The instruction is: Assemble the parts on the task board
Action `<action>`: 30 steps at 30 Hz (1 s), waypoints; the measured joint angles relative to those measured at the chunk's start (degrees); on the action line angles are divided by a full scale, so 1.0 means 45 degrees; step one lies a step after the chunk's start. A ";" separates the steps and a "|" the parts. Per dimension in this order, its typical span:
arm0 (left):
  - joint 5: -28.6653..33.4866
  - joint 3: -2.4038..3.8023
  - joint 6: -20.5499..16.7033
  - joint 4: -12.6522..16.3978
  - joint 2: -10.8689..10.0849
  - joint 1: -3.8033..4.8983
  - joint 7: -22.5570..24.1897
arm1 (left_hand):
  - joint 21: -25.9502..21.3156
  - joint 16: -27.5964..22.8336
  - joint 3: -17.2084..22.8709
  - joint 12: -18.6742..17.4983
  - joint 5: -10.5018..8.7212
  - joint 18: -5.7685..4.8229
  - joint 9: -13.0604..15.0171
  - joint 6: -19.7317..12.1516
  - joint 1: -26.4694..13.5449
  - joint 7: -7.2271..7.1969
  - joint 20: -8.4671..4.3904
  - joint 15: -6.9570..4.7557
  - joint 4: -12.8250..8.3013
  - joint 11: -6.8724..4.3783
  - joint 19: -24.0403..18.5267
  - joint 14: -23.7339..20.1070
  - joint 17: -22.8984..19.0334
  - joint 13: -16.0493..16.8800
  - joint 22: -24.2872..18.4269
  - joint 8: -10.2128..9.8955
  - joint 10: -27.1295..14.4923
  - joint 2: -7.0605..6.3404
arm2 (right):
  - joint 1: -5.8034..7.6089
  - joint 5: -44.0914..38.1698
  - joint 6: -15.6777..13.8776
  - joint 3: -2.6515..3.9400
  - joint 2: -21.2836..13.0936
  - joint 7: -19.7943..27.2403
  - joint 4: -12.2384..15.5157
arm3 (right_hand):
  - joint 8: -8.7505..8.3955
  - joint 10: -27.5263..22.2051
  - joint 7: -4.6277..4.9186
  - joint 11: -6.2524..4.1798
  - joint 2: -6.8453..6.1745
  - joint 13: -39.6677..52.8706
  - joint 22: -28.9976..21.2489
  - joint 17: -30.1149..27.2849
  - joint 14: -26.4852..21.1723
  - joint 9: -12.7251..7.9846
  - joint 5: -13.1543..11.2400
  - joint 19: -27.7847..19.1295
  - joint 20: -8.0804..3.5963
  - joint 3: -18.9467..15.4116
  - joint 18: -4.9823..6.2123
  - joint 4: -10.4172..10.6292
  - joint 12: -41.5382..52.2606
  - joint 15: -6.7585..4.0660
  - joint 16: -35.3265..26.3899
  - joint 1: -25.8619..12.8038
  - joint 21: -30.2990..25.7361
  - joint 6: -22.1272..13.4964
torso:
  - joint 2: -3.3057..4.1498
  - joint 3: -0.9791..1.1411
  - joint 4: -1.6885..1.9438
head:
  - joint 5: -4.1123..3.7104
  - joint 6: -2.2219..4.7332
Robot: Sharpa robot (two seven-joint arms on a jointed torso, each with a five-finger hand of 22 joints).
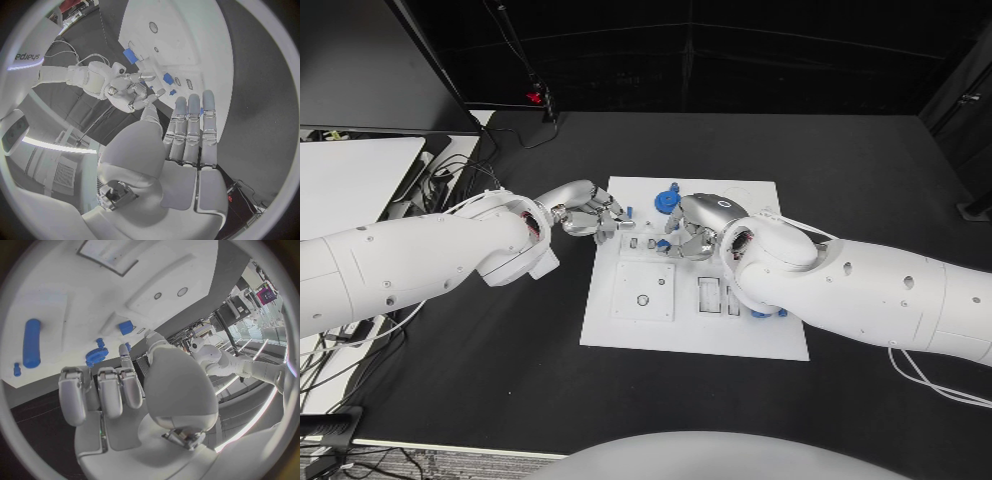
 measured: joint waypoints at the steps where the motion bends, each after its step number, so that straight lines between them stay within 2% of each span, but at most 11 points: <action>1: 0.0000 0.0000 0.0000 0.0000 -0.0003 0.0000 0.0000 | 0.0000 0.0000 0.0000 0.0000 0.0000 0.0000 0.0000 0.0000 0.0000 0.0000 0.0000 0.0000 0.0000 0.0000 0.0000 0.0000 0.0000 0.0000 0.0000 0.0000 0.0000 0.0000 | -0.0012 0.0000 0.0032 0.0000 0.0028 -0.0035 -0.0026 | 0.0098 0.0000 -0.0013 0.0000 0.0000 0.0000 0.0000 0.0000 0.0000 0.0035 0.0002 0.0000 0.0000 0.0000 0.0000 0.0000 0.0000 0.0000 0.0000 0.0000 0.0000 -0.0109 | 0.0001 0.0001 0.0000 | 0.0004 -0.0007; 8: 0.0000 0.0000 -0.0001 -0.0005 -0.0007 0.0000 0.0000 | 0.0000 0.0000 0.0000 0.0000 0.0000 0.0000 -0.0002 0.0000 0.0000 0.0000 0.0000 0.0000 0.0000 0.0000 0.0000 0.0000 -0.0001 0.0000 -0.0001 0.0000 0.0000 0.0000 | -0.0096 -0.0119 0.0360 0.0000 0.0272 -0.0351 -0.0244 | 0.1159 -0.0003 -0.0059 -0.0094 0.0067 0.0000 0.0000 0.0000 0.0002 0.0585 0.0057 0.0002 -0.0098 0.0000 0.0001 0.0000 0.0000 -0.0098 0.0000 0.0067 0.0000 -0.0983 | 0.0006 0.0011 -0.0004 | 0.0006 -0.0046; 10: 0.0000 0.0000 -0.0001 -0.0009 -0.0007 0.0000 0.0000 | 0.0000 0.0000 0.0000 0.0000 0.0004 0.0000 -0.0001 0.0000 0.0000 0.0000 0.0000 0.0000 0.0000 0.0000 0.0000 0.0000 -0.0001 0.0000 -0.0001 0.0000 0.0000 0.0000 | -0.0105 -0.0168 0.0435 0.0001 0.0322 -0.0424 -0.0293 | 0.1300 -0.0003 -0.0051 -0.0094 0.0073 0.0000 0.0000 0.0000 0.0002 0.0662 0.0057 0.0002 -0.0098 0.0000 0.0001 0.0000 0.0000 -0.0098 0.0000 0.0074 0.0000 -0.1054 | 0.0007 0.0011 -0.0007 | 0.0001 -0.0052; 12: 0.0000 0.0000 0.0000 -0.0009 -0.0007 -0.0001 0.0000 | 0.0000 0.0000 0.0000 0.0000 0.0057 0.0000 -0.0002 0.0000 0.0000 0.0000 0.0000 0.0000 0.0000 0.0000 0.0000 0.0000 -0.0001 0.0000 -0.0001 0.0000 0.0000 0.0000 | -0.0119 -0.0229 0.0510 0.0002 0.0361 -0.0500 -0.0347 | 0.1781 -0.0003 -0.0048 -0.0094 0.0074 0.0000 0.0000 0.0000 0.0002 0.0901 0.0057 0.0002 -0.0098 0.0000 0.0002 -0.0001 0.0000 -0.0098 0.0000 0.0074 0.0000 -0.1420 | 0.0006 0.0011 -0.0009 | 0.0000 -0.0056; 13: 0.0000 0.0000 0.0000 -0.0009 -0.0007 -0.0001 -0.0001 | 0.0000 0.0000 0.0000 0.0000 0.0057 0.0000 -0.0002 0.0000 0.0000 0.0000 0.0000 0.0000 0.0000 0.0000 0.0000 0.0000 -0.0002 0.0000 -0.0001 0.0000 0.0000 0.0000 | -0.0126 -0.0254 0.0538 0.0002 0.0373 -0.0529 -0.0367 | 0.2280 -0.0002 -0.0033 -0.0093 0.0137 0.0000 0.0000 0.0000 0.0002 0.1155 0.0057 0.0002 -0.0098 0.0039 0.0001 -0.0039 0.0000 -0.0098 0.0000 0.0138 0.0000 -0.1754 | 0.0006 0.0011 -0.0010 | -0.0001 -0.0060; 19: 0.0000 0.0000 0.0001 -0.0011 -0.0008 -0.0002 -0.0001 | 0.0000 0.0000 0.0000 0.0000 0.0056 0.0001 -0.0003 0.0000 0.0000 0.0000 0.0000 0.0000 0.0000 0.0000 0.0000 0.0000 -0.0002 0.0000 -0.0001 0.0000 0.0000 0.0000 | -0.0146 -0.0398 0.0730 0.0003 0.0453 -0.0712 -0.0450 | 0.3276 -0.0002 -0.0013 -0.0094 0.0137 0.0000 0.0000 0.0000 0.0002 0.1636 0.0057 0.0002 -0.0098 0.0051 0.0001 -0.0052 0.0000 -0.0098 0.0000 0.0138 0.0000 -0.2302 | 0.0002 0.0005 -0.0011 | -0.0007 -0.0085; 21: 0.0000 0.0000 0.0001 -0.0013 -0.0008 -0.0002 -0.0002 | 0.0000 0.0000 0.0000 0.0000 0.0056 0.0001 -0.0003 0.0000 0.0000 0.0000 0.0000 0.0000 0.0000 0.0000 0.0000 0.0000 -0.0002 0.0000 -0.0001 0.0000 0.0000 0.0000 | -0.0154 -0.0446 0.0817 0.0003 0.0470 -0.0783 -0.0458 | 0.3434 -0.0003 0.0000 -0.0093 0.0137 0.0000 0.0000 0.0000 0.0002 0.1706 0.0057 0.0002 -0.0098 0.0058 0.0002 -0.0059 0.0000 -0.0097 0.0000 0.0138 0.0000 -0.2330 | 0.0001 0.0004 -0.0011 | -0.0007 -0.0090; 25: 0.0000 0.0000 0.0001 -0.0017 -0.0007 -0.0002 -0.0004 | 0.0000 0.0000 0.0000 0.0000 0.0055 0.0000 -0.0004 0.0000 0.0000 0.0000 0.0000 0.0000 0.0000 0.0000 0.0000 0.0000 -0.0003 0.0000 0.0013 0.0000 0.0000 0.0000 | -0.0163 -0.0518 0.0954 0.0004 0.0491 -0.0890 -0.0474 | 0.4080 -0.0002 0.0049 -0.0093 0.0190 0.0000 0.0000 0.0000 0.0002 0.2003 0.0057 0.0002 -0.0097 0.0136 0.0001 -0.0137 0.0000 -0.0097 0.0000 0.0190 0.0000 -0.2547 | -0.0005 0.0001 -0.0011 | -0.0012 -0.0092; 30: 0.0000 0.0000 0.0003 -0.0020 -0.0006 -0.0002 -0.0009 | 0.0000 0.0000 0.0000 0.0000 0.0054 0.0000 -0.0004 0.0000 0.0000 0.0000 0.0000 0.0000 0.0000 0.0000 0.0000 0.0000 -0.0003 0.0000 0.0012 0.0000 0.0000 0.0000 | -0.0169 -0.0577 0.1058 0.0004 0.0524 -0.0962 -0.0490 | 0.4525 -0.0002 0.0027 -0.0093 0.0258 0.0000 0.0000 0.0000 0.0002 0.2198 0.0057 0.0002 -0.0097 0.0210 0.0001 -0.0212 0.0000 -0.0097 0.0000 0.0253 0.0000 -0.2608 | -0.0006 0.0001 -0.0010 | -0.0015 -0.0116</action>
